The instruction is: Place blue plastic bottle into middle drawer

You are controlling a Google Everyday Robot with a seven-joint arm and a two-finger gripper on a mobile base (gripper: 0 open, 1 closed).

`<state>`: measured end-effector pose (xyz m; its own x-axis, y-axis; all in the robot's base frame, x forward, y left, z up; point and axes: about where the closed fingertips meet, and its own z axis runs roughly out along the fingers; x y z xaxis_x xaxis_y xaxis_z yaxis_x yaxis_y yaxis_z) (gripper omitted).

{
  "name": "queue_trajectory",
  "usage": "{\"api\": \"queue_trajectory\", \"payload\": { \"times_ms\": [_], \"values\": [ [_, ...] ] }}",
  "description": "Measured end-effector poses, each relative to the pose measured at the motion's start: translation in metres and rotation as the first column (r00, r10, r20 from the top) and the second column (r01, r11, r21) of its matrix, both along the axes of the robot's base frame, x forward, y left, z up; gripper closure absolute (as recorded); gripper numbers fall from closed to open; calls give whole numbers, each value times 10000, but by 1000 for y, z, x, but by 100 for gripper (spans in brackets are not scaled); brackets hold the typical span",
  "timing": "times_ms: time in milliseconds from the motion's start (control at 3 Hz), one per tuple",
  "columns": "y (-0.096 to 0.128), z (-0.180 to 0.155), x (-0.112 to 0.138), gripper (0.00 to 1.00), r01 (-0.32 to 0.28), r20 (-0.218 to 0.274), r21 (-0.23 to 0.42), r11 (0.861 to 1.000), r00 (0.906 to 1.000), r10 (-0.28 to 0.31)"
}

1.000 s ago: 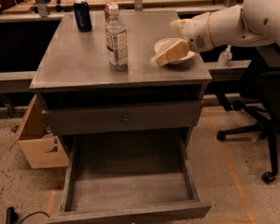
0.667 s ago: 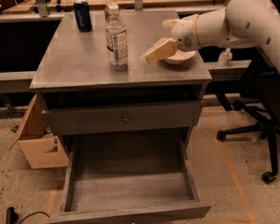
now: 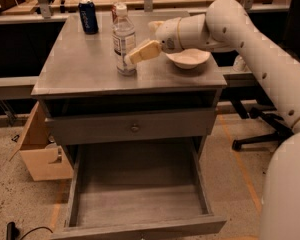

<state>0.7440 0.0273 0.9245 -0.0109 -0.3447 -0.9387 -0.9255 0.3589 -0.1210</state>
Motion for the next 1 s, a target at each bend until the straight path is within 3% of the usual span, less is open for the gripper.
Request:
{"api": "queue_trajectory", "payload": {
  "times_ms": [667,1000],
  "values": [
    [46,6,16,46,-774,397,446,9960,9963,757],
    [47,8,9,70,-1263,539,725,9893,9910,1225]
  ]
}}
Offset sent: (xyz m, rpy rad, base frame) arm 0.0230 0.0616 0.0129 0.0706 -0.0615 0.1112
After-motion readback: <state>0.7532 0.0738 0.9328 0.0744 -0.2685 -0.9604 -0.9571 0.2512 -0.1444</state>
